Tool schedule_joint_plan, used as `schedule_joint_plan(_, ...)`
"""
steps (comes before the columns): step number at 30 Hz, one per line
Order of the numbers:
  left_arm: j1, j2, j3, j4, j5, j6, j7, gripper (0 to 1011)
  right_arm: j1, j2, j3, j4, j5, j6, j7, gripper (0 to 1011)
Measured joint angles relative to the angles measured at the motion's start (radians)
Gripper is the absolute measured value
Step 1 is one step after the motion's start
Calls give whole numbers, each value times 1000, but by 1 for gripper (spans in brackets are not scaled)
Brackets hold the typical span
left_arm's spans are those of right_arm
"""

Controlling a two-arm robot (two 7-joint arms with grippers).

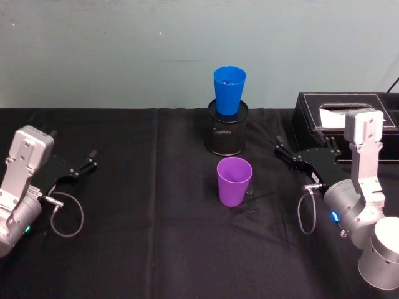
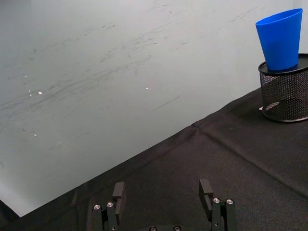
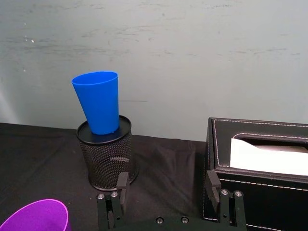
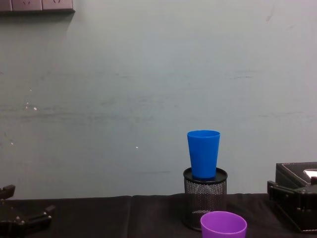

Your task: Pick up one cup with a gripper and tap it against the other cup.

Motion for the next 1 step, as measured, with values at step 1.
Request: schedule_joint_plan(1,0,0,0,0,0,0,0,1000,0,0,0,0,0,0,0,1003)
